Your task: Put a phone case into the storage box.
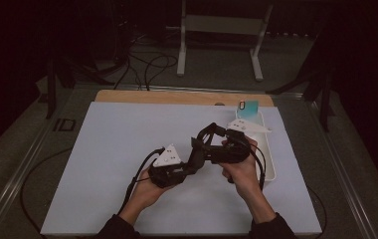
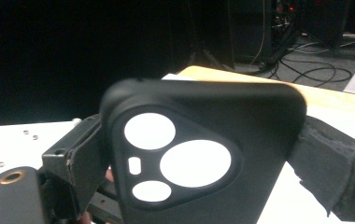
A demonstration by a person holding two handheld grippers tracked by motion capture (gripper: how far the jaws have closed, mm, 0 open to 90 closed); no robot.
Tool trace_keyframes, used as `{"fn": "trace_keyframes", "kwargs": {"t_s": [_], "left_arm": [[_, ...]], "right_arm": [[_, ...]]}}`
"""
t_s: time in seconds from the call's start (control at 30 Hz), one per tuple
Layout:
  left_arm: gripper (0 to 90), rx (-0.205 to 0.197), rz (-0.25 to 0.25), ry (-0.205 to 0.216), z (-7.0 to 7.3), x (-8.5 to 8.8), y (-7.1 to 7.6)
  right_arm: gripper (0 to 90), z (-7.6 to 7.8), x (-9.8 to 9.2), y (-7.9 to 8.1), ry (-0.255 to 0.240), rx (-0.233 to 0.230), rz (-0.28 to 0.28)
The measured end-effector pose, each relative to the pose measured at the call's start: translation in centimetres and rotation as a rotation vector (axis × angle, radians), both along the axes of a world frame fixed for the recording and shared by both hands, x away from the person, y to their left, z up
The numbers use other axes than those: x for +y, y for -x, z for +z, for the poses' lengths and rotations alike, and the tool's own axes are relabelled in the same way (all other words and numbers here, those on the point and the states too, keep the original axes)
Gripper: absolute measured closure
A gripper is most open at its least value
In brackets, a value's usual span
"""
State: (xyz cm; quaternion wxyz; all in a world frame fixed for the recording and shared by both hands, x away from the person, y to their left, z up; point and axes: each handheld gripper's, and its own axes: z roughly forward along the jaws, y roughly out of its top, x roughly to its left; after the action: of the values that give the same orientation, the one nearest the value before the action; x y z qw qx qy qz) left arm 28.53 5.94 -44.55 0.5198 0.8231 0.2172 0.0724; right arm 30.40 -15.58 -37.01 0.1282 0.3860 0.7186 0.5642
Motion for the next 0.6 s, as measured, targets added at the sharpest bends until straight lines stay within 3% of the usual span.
{"fn": "trace_keyframes", "kwargs": {"t_s": [0.27, 0.5, 0.6], "left_arm": [[80.6, 0.009, -0.001, 0.023, -0.01, 0.06, -0.10], [79.8, 0.007, 0.015, 0.013, -0.04, 0.05, -0.17], [69.6, 0.011, 0.021, 0.014, -0.02, 0.14, -0.25]], "right_arm": [[13.0, -0.02, -0.04, 0.16, -0.016, -0.005, -0.004], [14.1, 0.04, 0.01, 0.18, -0.006, -0.009, -0.009], [14.2, -0.05, -0.01, 0.05, -0.008, -0.002, -0.006]]}}
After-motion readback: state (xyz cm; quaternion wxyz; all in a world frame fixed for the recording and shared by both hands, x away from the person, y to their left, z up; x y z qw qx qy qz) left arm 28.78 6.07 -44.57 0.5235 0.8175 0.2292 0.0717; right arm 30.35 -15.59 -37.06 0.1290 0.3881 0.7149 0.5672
